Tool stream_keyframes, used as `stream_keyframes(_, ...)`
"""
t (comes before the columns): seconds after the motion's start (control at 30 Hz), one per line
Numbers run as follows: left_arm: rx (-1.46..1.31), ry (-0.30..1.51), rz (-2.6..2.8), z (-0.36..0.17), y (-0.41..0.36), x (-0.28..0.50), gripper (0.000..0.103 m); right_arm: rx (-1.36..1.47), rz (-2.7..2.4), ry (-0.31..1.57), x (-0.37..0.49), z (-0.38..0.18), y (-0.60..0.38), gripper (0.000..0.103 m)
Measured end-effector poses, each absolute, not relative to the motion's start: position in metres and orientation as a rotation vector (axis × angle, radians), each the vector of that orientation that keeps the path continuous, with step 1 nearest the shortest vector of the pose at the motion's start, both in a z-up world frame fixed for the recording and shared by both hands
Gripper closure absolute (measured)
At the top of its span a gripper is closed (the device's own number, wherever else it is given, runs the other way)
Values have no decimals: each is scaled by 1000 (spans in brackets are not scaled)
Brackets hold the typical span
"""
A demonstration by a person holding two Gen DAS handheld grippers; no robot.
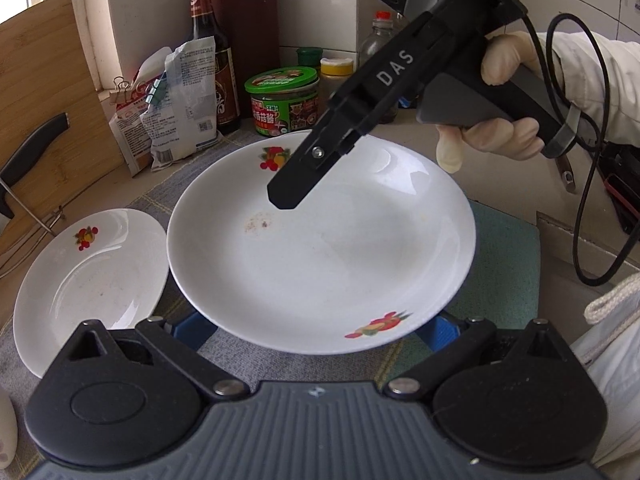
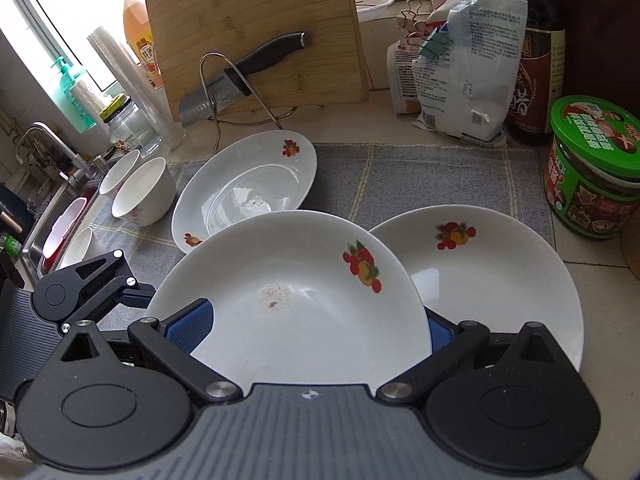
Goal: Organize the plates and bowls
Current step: 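Lower the held plate onto the stained plate with the right tool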
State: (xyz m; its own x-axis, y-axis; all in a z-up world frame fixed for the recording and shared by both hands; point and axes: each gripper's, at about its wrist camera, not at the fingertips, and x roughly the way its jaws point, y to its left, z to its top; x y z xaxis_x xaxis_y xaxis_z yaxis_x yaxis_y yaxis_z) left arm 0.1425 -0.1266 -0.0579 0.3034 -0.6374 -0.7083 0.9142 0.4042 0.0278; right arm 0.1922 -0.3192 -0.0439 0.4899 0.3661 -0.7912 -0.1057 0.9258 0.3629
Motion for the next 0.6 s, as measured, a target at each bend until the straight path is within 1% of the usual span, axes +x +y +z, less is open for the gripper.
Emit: stream_keyframes(0.6,485,705,-1098,-71,-161,158,1,306,264,1030,198,-55,-353,0)
